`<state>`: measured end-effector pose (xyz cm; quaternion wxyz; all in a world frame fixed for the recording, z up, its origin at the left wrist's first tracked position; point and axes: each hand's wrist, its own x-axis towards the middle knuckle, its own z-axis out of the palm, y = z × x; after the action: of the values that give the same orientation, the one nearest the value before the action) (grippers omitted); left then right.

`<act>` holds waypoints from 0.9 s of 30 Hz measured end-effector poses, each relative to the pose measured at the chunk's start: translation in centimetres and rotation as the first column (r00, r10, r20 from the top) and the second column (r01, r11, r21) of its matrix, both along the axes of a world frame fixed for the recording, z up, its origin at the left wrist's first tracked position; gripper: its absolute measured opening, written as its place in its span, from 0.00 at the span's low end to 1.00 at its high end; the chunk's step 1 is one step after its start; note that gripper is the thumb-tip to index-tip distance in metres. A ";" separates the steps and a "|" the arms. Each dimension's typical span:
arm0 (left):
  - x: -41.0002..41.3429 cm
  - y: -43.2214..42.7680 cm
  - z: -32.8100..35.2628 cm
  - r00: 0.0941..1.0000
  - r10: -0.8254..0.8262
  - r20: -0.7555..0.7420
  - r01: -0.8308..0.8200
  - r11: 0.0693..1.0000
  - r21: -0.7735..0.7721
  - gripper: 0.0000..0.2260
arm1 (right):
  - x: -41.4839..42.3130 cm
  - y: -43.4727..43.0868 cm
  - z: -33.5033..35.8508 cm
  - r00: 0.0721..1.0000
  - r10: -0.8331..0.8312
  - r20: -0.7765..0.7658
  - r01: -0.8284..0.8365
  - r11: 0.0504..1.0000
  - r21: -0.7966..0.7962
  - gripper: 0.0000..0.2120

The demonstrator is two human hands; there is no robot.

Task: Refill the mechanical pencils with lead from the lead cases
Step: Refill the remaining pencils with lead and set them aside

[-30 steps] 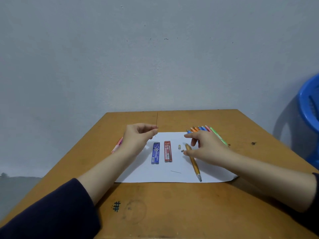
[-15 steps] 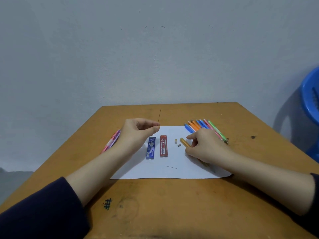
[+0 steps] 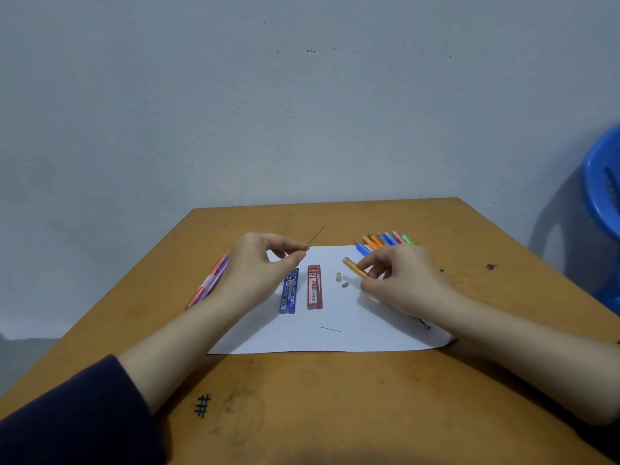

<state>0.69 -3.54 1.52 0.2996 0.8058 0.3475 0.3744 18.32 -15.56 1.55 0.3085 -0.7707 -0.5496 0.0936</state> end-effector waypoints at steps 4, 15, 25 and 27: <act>-0.2 0.5 0.2 0.996 0.056 -0.073 -0.035 0.963 0.267 0.06 | 0.1 -0.2 0.0 0.998 0.064 -0.003 -0.064 0.990 0.122 0.10; -0.4 1.3 -0.1 0.998 0.021 -0.065 0.019 0.835 0.549 0.07 | 1.0 0.0 -0.3 0.986 0.060 0.154 -0.118 0.909 0.400 0.12; -0.3 1.4 -0.1 0.998 0.013 -0.064 0.032 0.757 0.653 0.07 | 2.1 0.3 -0.5 0.963 0.003 0.271 -0.134 0.874 0.467 0.14; -0.3 1.3 -0.1 0.998 0.000 -0.058 0.038 0.764 0.644 0.07 | 2.1 0.3 -0.5 0.960 0.003 0.280 -0.143 0.864 0.483 0.14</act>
<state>0.43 -2.21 1.39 -0.0011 0.8730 0.1976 0.4460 20.45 -15.30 1.08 0.4153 -0.6487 -0.6209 -0.1457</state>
